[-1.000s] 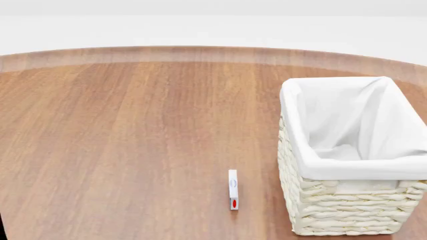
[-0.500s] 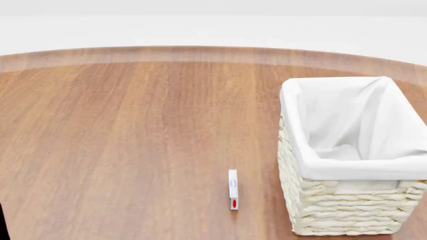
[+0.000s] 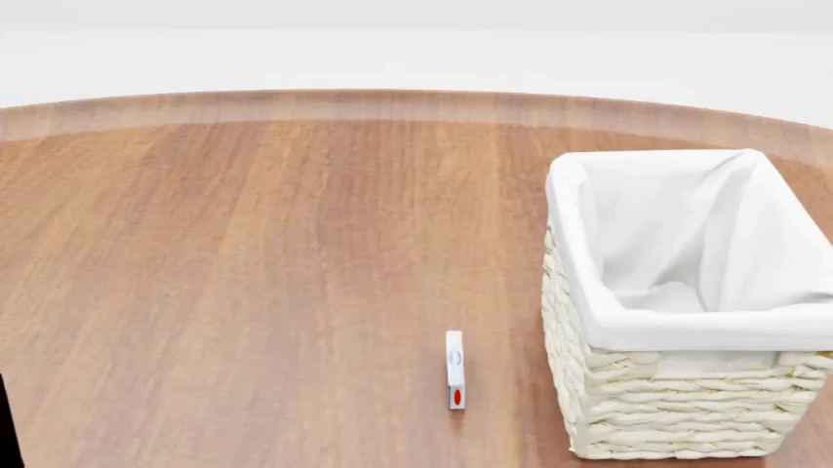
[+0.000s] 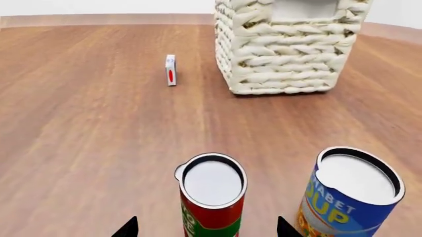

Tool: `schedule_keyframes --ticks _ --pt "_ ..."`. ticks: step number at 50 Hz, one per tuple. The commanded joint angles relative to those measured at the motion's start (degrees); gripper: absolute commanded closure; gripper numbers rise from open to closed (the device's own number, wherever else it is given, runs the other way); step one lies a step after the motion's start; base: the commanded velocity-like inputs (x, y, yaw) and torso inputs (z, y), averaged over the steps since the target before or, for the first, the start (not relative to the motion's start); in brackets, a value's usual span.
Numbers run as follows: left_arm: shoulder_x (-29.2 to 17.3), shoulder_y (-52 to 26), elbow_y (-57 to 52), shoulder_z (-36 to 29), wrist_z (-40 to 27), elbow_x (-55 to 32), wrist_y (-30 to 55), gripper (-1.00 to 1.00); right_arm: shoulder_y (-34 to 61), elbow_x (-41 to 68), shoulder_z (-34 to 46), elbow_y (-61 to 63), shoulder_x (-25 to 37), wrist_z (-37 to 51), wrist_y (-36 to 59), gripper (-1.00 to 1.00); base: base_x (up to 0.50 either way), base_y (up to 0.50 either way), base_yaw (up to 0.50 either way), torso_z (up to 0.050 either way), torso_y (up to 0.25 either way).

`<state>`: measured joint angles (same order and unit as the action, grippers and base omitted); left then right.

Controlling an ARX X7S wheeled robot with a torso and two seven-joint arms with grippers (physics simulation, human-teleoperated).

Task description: Pick up the tomato sauce, and put it in the basket.

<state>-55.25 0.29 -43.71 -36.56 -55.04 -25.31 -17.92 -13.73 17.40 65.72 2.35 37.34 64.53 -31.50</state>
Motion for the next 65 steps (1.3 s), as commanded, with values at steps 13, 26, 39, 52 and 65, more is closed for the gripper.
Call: schedule_keyframes --ticks 13,26,39,52,65 --pt "0.7 0.0 1.2 -0.2 0.7 -0.1 -0.3 -1.0 5.1 7.3 0.5 -7.0 -2.5 -9.0 -0.4 -1.0 0.0 0.0 0.0 0.0 0.0" --pt "0.7 0.2 1.5 -0.1 1.0 -0.2 -0.7 -1.0 6.1 9.6 -0.5 -9.9 -3.2 -10.7 -1.2 -1.0 0.0 0.0 0.0 0.0 0.0" --pt "1.2 -0.3 1.6 -0.3 1.4 -0.4 -0.1 -1.0 5.8 11.1 -1.6 -10.7 -2.6 -10.7 -2.4 -1.0 0.0 0.0 0.0 0.0 0.0" --pt "1.4 0.2 3.0 -0.2 1.8 -0.5 -1.0 -1.0 8.0 13.0 -1.6 -12.3 -3.7 -13.4 -0.9 -1.0 0.0 0.0 0.0 0.0 0.0" --pt "1.3 0.7 3.3 0.1 1.8 -0.4 -1.6 -1.0 8.7 14.7 -1.7 -12.8 -4.0 -15.0 -0.3 -1.0 0.0 0.0 0.0 0.0 0.0"
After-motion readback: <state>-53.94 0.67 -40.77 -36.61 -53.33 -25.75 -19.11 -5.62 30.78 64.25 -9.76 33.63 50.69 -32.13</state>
